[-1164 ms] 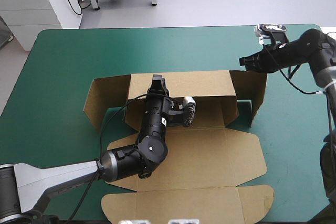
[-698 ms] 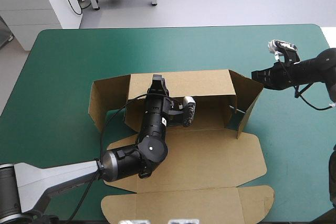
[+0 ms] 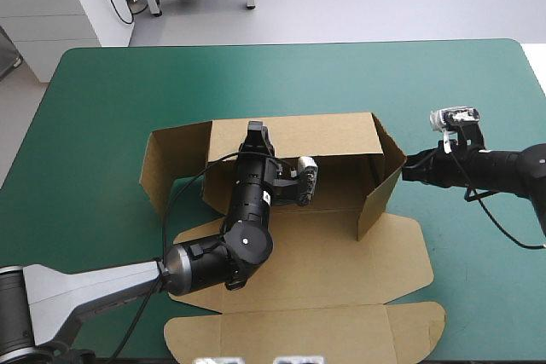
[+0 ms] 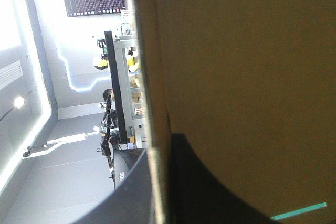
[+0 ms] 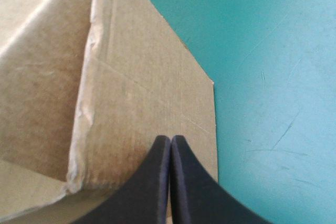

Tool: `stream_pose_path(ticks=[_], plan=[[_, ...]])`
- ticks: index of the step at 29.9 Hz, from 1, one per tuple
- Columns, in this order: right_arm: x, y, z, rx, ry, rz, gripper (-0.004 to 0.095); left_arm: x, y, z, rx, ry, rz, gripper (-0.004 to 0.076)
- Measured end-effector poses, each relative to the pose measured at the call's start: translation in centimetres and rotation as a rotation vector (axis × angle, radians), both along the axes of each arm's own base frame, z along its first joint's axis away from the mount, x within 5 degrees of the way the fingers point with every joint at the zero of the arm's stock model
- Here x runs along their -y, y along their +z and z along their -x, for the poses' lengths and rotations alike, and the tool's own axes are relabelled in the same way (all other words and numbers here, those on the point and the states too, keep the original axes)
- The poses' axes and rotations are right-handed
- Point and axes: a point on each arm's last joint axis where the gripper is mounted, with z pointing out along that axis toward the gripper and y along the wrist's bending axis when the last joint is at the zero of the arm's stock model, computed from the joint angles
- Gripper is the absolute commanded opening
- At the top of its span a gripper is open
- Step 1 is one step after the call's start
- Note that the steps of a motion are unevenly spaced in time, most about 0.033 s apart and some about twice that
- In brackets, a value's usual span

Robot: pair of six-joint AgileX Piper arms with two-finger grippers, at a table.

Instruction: Fold the box

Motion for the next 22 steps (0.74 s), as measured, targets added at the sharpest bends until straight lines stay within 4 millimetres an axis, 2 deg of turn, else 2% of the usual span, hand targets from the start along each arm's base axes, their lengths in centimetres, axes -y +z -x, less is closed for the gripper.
stream_pose_path(ticks=[7,10,13,20,22], plan=[[-0.2,0.1,1.1,0.109,0.101,0.097,-0.0009,0.0,0.0,0.0,0.000,0.000,-0.001,-0.0008],[-0.3,-0.1,1.2,0.127,0.138,0.121,0.0065,0.0,0.0,0.0,0.000,0.000,-0.001,-0.0008],[-0.5,-0.2,1.4,0.140,0.199,0.132,0.0204,0.0,0.0,0.0,0.000,0.000,-0.001,-0.0008],[-0.8,-0.2,1.9,0.162,0.301,0.142,0.0697,0.0,0.0,0.0,0.000,0.000,-0.001,-0.0008],[-0.8,-0.3,1.9,0.177,0.318,0.157,0.0752,0.0,0.0,0.0,0.000,0.000,-0.001,-0.0008]])
